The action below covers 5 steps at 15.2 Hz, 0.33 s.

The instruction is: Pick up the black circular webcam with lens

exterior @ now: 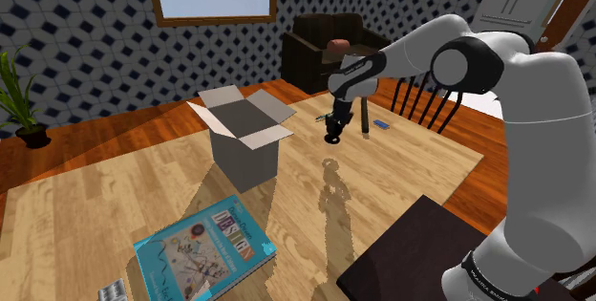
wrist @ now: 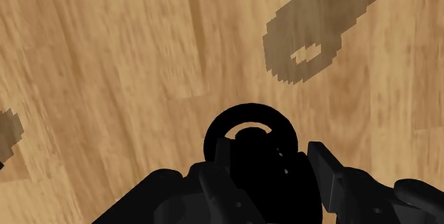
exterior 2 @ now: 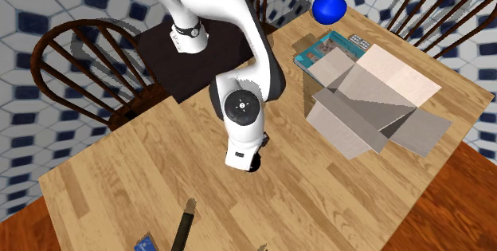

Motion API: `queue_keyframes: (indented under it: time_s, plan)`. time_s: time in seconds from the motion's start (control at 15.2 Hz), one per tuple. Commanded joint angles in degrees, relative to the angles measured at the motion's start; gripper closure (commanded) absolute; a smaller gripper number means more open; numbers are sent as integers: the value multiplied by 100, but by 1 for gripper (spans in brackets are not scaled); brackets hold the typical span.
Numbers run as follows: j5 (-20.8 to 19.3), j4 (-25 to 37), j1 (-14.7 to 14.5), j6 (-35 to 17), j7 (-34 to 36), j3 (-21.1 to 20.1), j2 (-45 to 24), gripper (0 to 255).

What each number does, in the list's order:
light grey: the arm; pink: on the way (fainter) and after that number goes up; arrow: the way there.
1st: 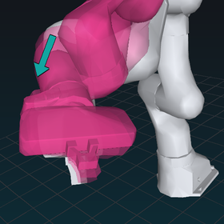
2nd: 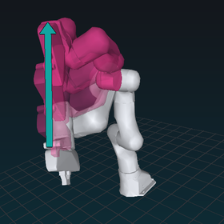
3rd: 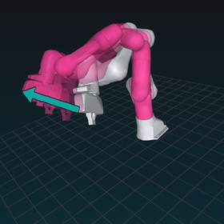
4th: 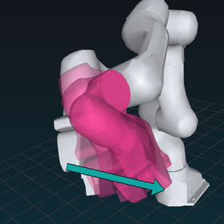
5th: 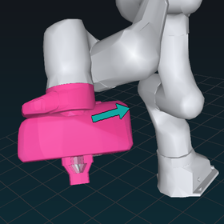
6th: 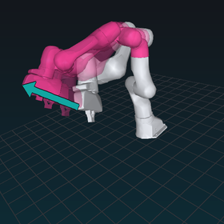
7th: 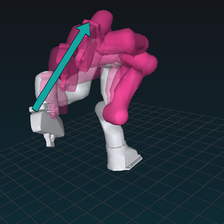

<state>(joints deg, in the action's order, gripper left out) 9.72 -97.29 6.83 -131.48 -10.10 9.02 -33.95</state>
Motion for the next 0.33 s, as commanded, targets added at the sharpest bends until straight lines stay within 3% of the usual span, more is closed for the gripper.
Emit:
queue_keyframes:
  time_s: [0.0, 0.26]
  plan:
    - [-20, 20, -7, 104, 15, 14, 85, 255]
    - [-43, 45, -16, 223, 32, 29, 180, 255]
